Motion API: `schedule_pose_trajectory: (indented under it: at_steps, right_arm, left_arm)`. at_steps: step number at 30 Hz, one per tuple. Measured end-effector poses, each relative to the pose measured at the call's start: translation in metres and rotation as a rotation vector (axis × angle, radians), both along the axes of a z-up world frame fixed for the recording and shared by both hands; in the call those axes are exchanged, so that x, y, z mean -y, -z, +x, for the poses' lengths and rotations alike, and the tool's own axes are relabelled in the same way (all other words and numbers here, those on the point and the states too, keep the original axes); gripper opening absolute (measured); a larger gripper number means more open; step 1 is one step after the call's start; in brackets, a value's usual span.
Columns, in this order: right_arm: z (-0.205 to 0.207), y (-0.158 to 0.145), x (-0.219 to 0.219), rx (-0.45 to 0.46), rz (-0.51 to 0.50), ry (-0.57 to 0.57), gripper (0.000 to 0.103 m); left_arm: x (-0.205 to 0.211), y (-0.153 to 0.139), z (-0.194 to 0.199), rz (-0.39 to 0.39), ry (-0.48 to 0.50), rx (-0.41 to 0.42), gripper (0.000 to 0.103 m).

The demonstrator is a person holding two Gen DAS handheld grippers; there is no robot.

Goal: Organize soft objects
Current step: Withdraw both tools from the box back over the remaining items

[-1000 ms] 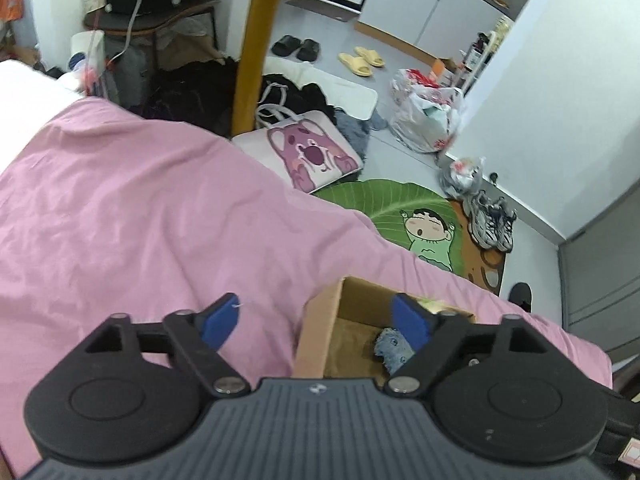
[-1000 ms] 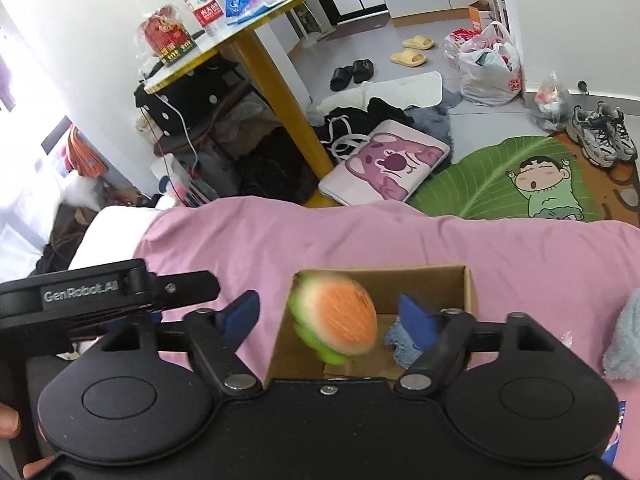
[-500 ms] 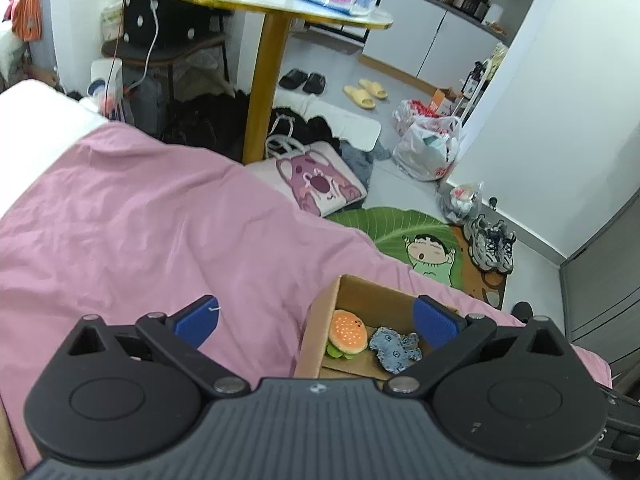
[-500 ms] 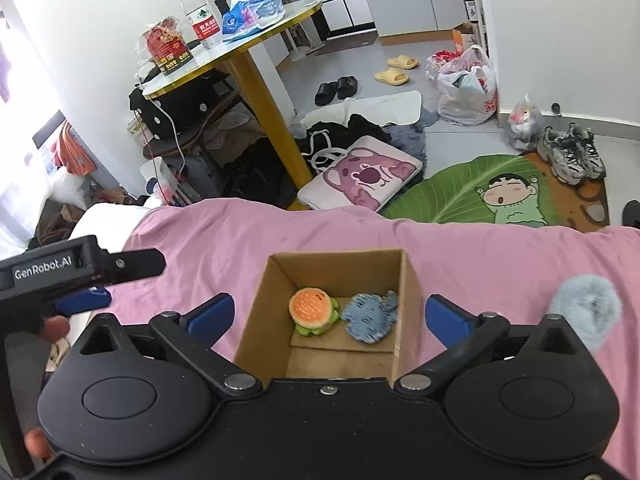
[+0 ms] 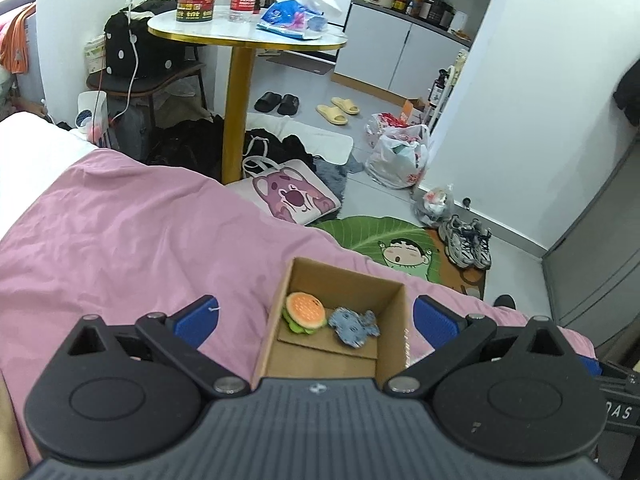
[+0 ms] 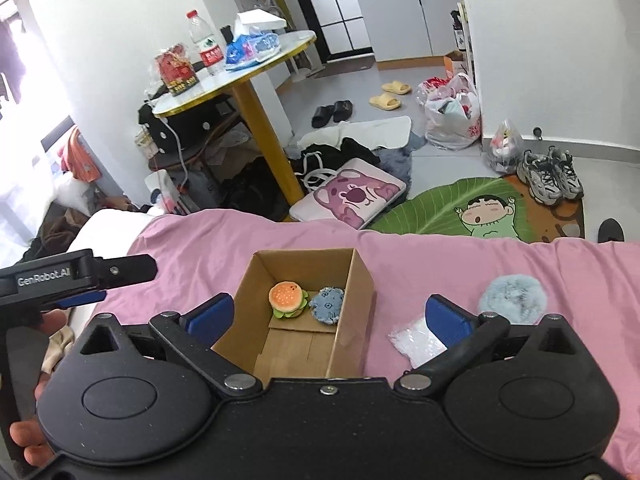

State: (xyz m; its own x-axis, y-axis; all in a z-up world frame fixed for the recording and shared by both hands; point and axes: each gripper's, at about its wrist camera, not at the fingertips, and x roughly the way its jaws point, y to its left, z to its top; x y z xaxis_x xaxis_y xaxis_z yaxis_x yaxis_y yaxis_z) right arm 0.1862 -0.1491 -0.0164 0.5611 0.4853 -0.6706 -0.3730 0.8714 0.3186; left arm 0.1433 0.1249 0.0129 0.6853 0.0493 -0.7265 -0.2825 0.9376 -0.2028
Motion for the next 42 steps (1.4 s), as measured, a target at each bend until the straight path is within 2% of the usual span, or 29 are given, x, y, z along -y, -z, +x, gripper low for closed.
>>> schedule_pose_trajectory:
  at_steps: [8, 21, 42]
  right_arm:
    - [-0.025, -0.012, 0.035, 0.044, 0.01, -0.015, 0.103]
    - [-0.056, -0.014, 0.085, 0.091, 0.033, -0.013, 0.103]
    - [-0.086, 0.018, 0.145, 0.054, 0.054, 0.026, 0.103]
  left_arm:
    - [0.036, -0.01, -0.025, 0.036, 0.03, 0.011, 0.103]
    - [0.087, -0.012, -0.061, 0.081, 0.035, 0.014, 0.103]
    - [0.157, 0.02, -0.093, 0.12, 0.083, -0.028, 0.103]
